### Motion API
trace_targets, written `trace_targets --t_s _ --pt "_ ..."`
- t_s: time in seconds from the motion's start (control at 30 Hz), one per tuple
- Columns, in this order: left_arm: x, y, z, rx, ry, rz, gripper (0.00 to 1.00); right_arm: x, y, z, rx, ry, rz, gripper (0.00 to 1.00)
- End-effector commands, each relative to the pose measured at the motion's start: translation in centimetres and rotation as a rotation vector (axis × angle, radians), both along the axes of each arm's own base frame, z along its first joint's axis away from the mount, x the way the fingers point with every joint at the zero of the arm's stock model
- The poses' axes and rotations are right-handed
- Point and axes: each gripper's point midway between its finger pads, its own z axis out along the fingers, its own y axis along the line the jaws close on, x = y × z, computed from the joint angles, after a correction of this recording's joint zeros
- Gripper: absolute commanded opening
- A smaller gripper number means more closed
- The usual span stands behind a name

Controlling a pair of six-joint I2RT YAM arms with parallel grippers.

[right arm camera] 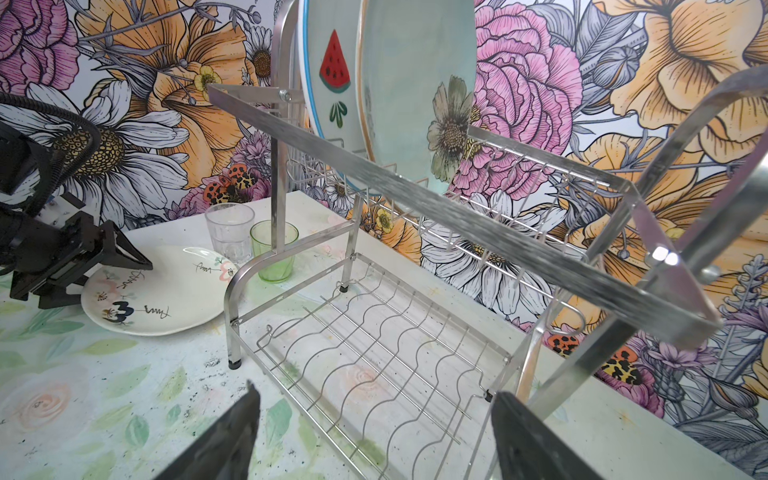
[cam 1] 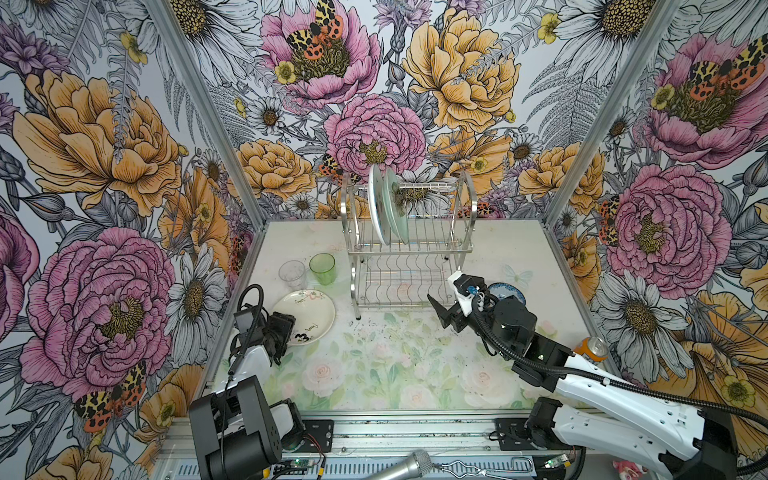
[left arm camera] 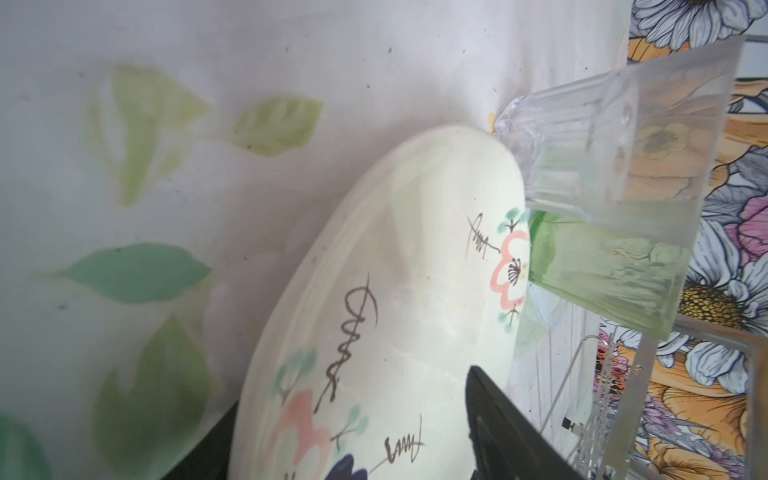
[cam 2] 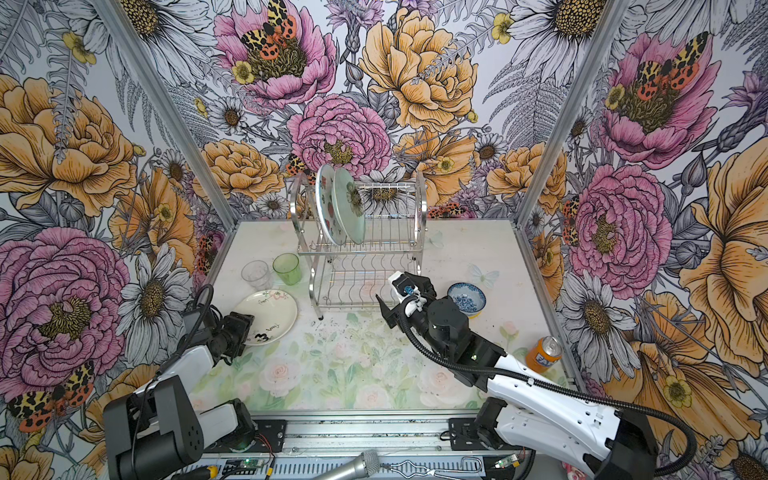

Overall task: Unload the mixed dishes from the dish rack
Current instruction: 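Draw the open right gripper back beside the rack while the left arm retracts, then move the open right gripper toward the pale green daisy plate in the rack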

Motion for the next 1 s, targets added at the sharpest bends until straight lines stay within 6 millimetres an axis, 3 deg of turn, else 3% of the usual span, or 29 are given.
trace_targets --t_s 0.0,0.03,0.37,0.67,0.97 --pt "0.5 0.7 1.9 0.087 -0.024 -0.007 0.93 0.3 0.3 1.1 0.027 0.001 -0.002 0.89" --pt "0.3 0.8 2.1 0.099 -0.014 -0.002 0.99 0.4 0.4 1.1 0.026 0.004 -0.001 0.89" --pt "-1.3 2.1 5.5 0.228 -0.026 0.09 0.99 0.1 0.5 1.5 0.042 0.002 0.017 0.89" --pt "-1.8 1.5 6.9 0.225 -0.05 0.086 0.99 0.2 0.9 1.9 0.057 0.014 0.029 0.89" --pt "-1.0 0.1 10.6 0.277 -0.174 0.007 0.99 0.2 1.7 3.2 0.115 0.04 0.055 0.89"
